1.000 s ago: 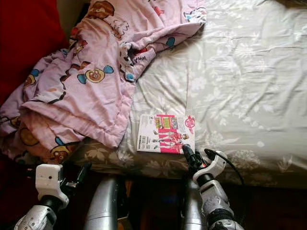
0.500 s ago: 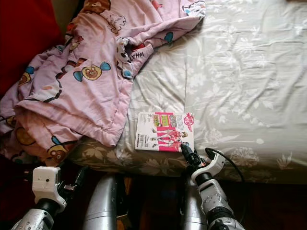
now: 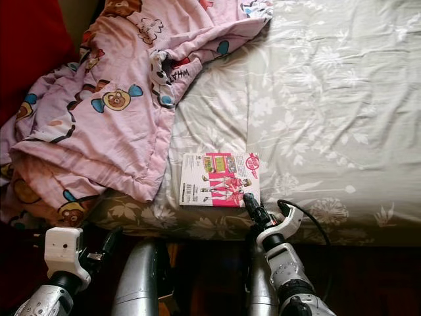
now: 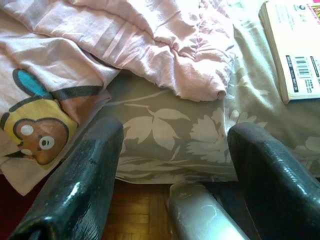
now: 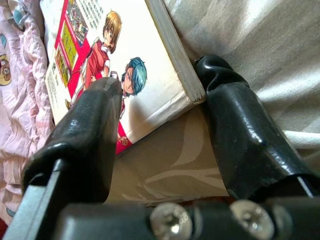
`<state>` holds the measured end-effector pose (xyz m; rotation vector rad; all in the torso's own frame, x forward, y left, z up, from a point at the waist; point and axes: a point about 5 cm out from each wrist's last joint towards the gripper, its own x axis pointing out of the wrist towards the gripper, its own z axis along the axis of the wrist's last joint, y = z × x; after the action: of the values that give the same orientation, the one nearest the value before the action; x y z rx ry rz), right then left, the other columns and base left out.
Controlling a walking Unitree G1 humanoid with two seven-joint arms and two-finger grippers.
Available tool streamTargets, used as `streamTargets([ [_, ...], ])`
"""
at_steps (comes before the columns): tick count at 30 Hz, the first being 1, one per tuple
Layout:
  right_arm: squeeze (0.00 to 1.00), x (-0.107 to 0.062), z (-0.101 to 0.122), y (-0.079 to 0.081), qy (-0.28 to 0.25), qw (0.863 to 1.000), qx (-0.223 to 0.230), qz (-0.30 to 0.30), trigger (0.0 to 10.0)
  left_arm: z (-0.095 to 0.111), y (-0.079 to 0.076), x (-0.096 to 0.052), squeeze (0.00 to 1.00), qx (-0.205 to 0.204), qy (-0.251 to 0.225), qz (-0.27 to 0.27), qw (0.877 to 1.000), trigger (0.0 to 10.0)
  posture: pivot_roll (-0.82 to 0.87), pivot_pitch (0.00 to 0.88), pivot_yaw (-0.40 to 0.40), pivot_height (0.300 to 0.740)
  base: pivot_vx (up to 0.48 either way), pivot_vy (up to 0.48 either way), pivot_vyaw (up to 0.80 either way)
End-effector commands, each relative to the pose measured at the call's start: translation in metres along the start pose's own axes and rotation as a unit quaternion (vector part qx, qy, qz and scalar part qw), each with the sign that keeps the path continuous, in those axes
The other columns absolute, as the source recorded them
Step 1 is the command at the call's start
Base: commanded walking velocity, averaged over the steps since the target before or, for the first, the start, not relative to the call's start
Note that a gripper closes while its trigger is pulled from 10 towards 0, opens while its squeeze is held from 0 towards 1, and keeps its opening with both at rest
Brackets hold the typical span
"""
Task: Clean up the room
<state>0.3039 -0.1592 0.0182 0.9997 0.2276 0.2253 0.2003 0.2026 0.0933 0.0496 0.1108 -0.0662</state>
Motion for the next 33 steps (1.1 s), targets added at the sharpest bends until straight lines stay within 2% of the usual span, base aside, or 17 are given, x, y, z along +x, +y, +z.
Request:
streamTargets([
  [1,0.00,-0.007,-0.032,-0.002,0.054,0.998,0.035,-0.004,0.0,-0.010,0.007,-0.005,0.00,0.005,0.026,0.013,1.000,10.0,0.19,0.384,0.139,0.586,0.000,0.000,0.00],
  [14,0.00,-0.007,-0.033,-0.001,0.039,0.998,0.042,0.001,0.0,-0.012,0.006,0.013,0.00,0.011,0.020,0.006,1.000,10.0,0.17,0.325,0.137,0.586,0.000,0.000,0.00],
  [23,0.00,-0.003,-0.035,0.008,0.021,0.998,0.048,0.031,0.0,-0.014,0.007,0.030,0.00,0.014,0.008,0.008,1.000,10.0,0.13,0.248,0.115,0.586,0.000,0.000,0.00],
  [30,0.00,0.004,-0.004,0.022,-0.086,0.992,0.044,0.081,0.0,-0.014,0.006,0.048,0.00,0.011,-0.008,0.014,1.000,10.0,0.09,0.181,0.093,0.586,0.000,0.000,0.00],
  [33,0.00,0.002,0.011,0.029,-0.133,0.988,0.005,0.075,0.0,-0.014,0.005,0.055,0.00,0.008,-0.014,0.016,1.000,10.0,0.06,0.157,0.086,0.586,0.000,0.000,0.00],
])
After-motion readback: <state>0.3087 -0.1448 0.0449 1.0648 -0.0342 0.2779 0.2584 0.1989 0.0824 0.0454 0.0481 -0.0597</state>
